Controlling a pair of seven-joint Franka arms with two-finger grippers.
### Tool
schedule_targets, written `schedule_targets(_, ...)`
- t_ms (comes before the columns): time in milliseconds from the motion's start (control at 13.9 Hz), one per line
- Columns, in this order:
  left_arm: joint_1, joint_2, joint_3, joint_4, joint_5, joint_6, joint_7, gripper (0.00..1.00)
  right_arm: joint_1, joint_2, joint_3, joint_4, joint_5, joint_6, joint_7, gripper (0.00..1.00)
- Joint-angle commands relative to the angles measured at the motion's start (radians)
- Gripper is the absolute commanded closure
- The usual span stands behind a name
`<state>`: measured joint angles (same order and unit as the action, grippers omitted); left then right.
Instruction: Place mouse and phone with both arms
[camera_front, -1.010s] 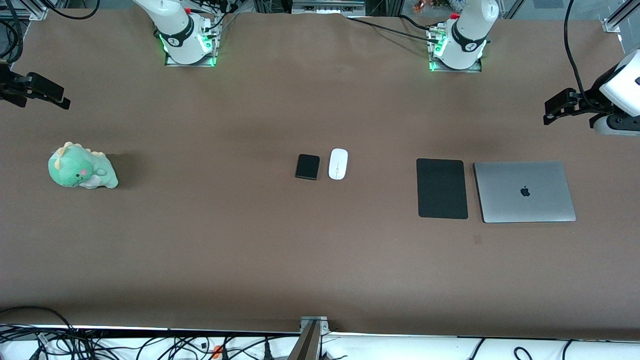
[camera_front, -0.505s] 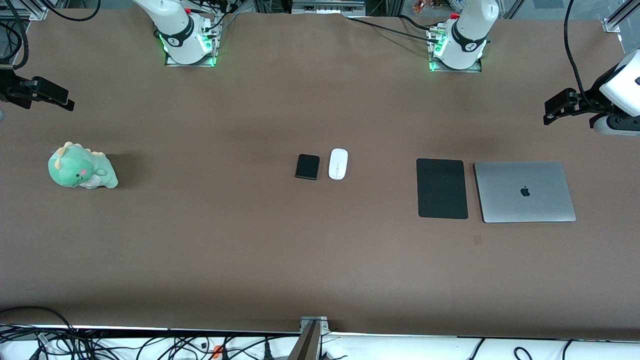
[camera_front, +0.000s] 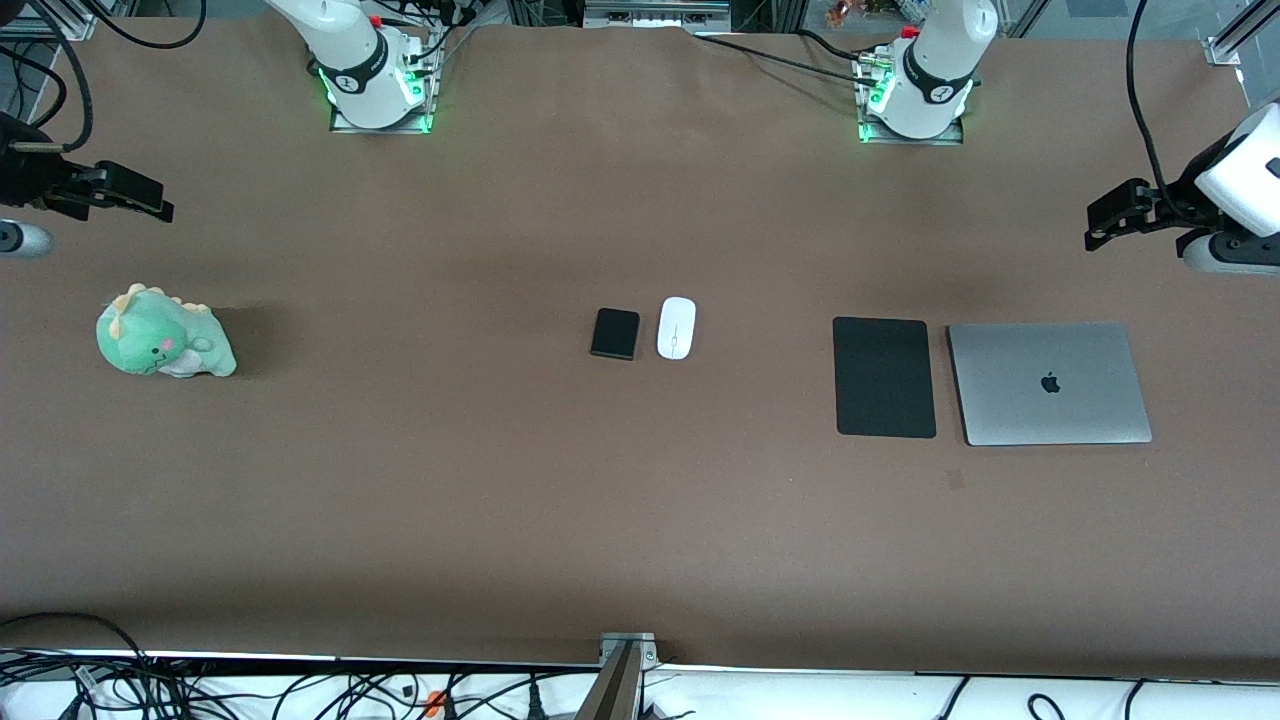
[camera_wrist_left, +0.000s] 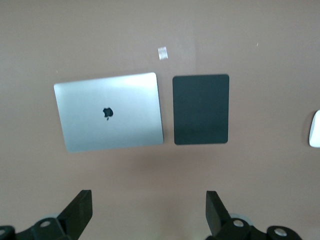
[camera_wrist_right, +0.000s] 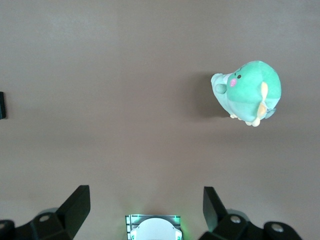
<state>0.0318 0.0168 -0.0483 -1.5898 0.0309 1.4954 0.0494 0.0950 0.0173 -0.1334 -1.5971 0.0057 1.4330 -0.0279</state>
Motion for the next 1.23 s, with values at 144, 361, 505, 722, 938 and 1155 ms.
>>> schedule_targets(144, -0.05, 0.075, -0.002, 0.017, -0.002, -0.128, 0.014, 0.0, 0.032, 0.003, 0.0, 0.005, -0.001, -0.019, -0.003, 0.0)
schedule_targets(361, -0.105, 0.142, -0.002, 0.008, -0.066, -0.115, 0.003, 0.0, 0.041, 0.015, -0.002, 0.003, -0.006, -0.046, 0.003, 0.0)
schedule_targets(505, -0.116, 0.198, -0.002, 0.001, -0.124, -0.051, -0.035, 0.0, 0.041, 0.021, -0.002, 0.003, -0.004, -0.046, 0.005, 0.0)
schedule_targets(722, -0.211, 0.267, -0.007, -0.003, -0.128, 0.066, -0.153, 0.0, 0.043, 0.038, 0.0, 0.002, 0.004, -0.037, 0.0, 0.0)
schedule_targets(938, -0.335, 0.334, -0.007, -0.019, -0.128, 0.219, -0.281, 0.0, 0.055, 0.079, 0.0, 0.003, 0.054, -0.025, 0.006, 0.0)
schedule_targets(1155, -0.429, 0.394, -0.007, -0.019, -0.128, 0.339, -0.354, 0.0, 0.084, 0.125, 0.0, 0.009, 0.059, 0.027, 0.008, 0.0)
